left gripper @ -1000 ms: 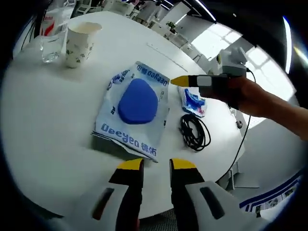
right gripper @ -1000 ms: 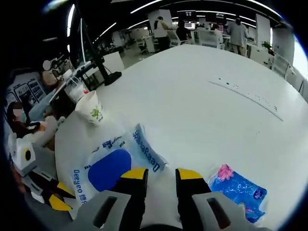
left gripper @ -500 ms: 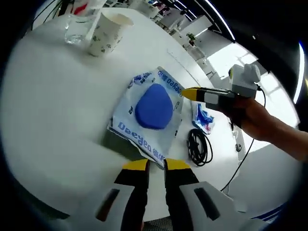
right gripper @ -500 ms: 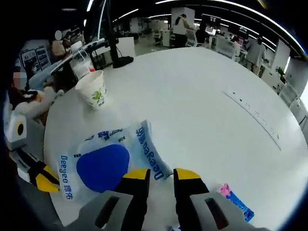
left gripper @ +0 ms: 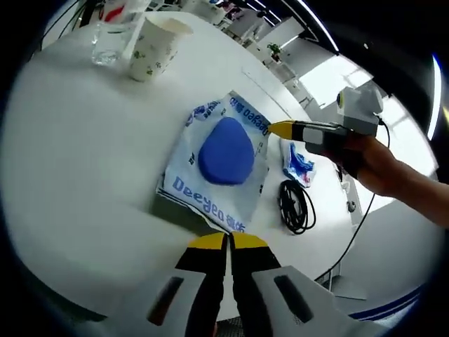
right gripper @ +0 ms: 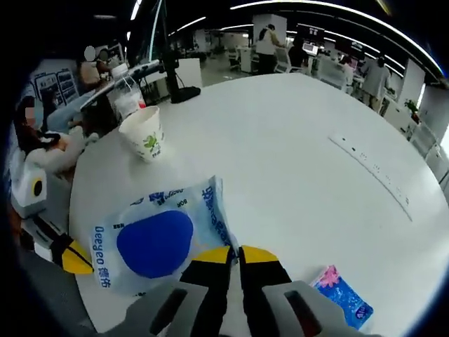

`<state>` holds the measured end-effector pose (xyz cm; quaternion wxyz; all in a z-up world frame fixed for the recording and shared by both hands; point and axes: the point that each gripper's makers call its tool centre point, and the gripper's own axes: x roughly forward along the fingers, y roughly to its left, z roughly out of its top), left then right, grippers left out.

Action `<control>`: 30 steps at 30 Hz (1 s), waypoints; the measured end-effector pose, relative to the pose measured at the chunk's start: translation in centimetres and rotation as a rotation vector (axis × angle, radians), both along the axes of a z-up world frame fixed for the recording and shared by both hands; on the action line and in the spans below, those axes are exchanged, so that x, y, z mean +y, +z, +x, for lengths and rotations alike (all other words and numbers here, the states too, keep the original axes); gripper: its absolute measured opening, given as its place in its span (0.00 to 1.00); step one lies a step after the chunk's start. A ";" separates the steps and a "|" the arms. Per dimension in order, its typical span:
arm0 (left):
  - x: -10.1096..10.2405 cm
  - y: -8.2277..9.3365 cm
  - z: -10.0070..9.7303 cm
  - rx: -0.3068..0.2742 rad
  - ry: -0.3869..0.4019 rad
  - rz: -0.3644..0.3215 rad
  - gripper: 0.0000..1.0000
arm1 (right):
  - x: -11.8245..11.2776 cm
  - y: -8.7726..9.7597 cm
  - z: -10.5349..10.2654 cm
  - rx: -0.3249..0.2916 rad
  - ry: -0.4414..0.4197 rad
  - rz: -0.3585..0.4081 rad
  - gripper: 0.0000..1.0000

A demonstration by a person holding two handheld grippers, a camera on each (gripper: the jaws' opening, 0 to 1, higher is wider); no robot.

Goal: Arrange the tabletop items into an orderly group along one side of the table until the central work area is clear of visible clutter.

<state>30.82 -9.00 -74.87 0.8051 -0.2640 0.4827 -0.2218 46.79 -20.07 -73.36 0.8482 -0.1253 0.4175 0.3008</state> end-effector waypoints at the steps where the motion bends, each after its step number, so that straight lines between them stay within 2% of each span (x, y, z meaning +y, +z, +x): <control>1: 0.1 0.1 0.0 -0.003 -0.005 0.007 0.00 | -0.1 0.2 0.0 -0.002 -0.014 0.014 0.01; 4: 0.3 -0.2 -0.2 -0.002 -0.014 0.026 0.00 | 0.0 0.9 -0.2 -0.003 -0.058 0.062 0.01; 14: 1.3 -0.4 -0.1 0.001 -0.013 0.037 0.00 | -0.2 2.3 -1.2 -0.031 -0.097 0.100 0.00; 24: 3.6 -0.3 0.7 0.001 0.067 0.037 0.00 | -0.4 3.2 -3.6 -0.060 -0.105 0.105 0.00; 30: 4.6 -0.3 1.2 0.007 0.112 0.028 0.00 | -0.8 3.6 -5.5 -0.067 -0.142 0.117 0.00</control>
